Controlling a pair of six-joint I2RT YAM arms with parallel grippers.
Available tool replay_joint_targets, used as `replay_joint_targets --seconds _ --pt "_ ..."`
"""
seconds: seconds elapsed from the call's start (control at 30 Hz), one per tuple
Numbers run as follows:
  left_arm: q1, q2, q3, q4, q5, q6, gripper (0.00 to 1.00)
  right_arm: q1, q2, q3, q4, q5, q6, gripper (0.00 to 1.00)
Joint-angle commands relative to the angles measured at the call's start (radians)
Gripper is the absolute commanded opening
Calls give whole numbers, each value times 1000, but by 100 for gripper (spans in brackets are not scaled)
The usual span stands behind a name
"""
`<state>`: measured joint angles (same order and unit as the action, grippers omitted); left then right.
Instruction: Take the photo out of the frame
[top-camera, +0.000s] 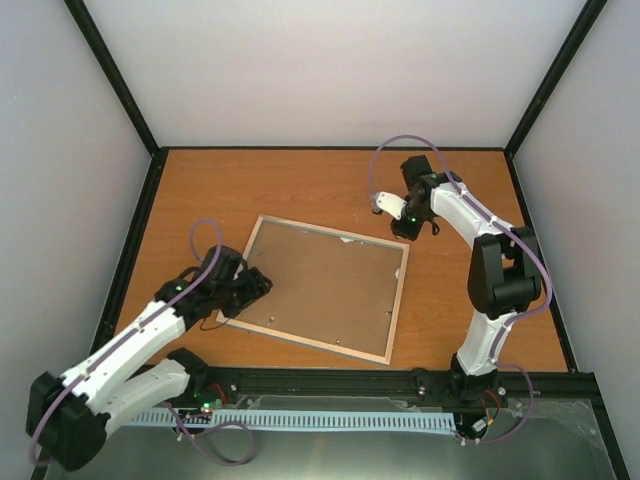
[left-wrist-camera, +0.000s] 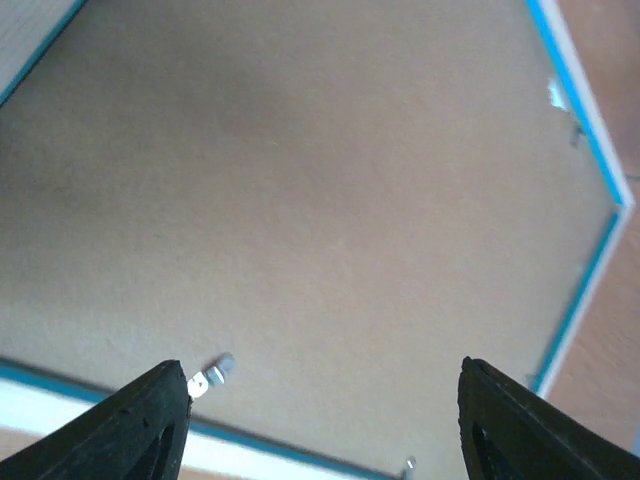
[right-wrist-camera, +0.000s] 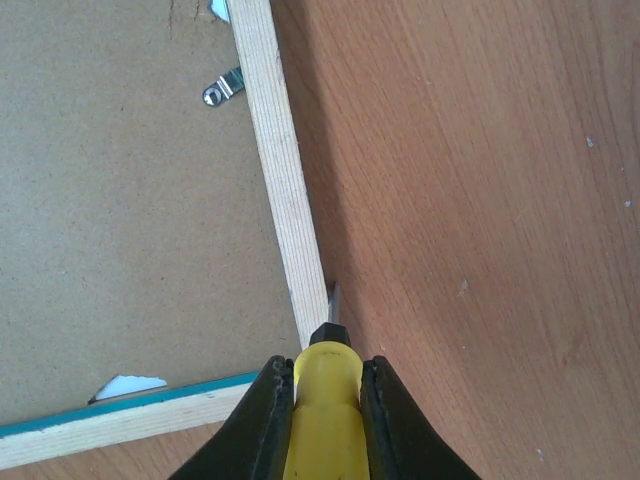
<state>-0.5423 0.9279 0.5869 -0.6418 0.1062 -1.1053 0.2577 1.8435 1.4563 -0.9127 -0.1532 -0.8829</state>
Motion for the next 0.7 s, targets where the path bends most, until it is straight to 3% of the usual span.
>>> replay_joint_targets --seconds 0.0,0.13,0.33,0.47,0.67 --pt "4 -86 11 -258 104 5 73 2 -22 -20 -3 11 -19 3" --pt "2 -126 -38 -352 128 3 76 3 -18 -14 0 2 -7 3" --pt "2 -141 -189 -231 274 -64 77 4 -31 -22 -6 -8 -3 3" --pt "3 -123 -221 -81 220 -104 77 3 -37 -27 -34 -23 -13 3" --pt "4 48 -150 84 68 -41 78 4 -94 -84 -91 -37 -58 3"
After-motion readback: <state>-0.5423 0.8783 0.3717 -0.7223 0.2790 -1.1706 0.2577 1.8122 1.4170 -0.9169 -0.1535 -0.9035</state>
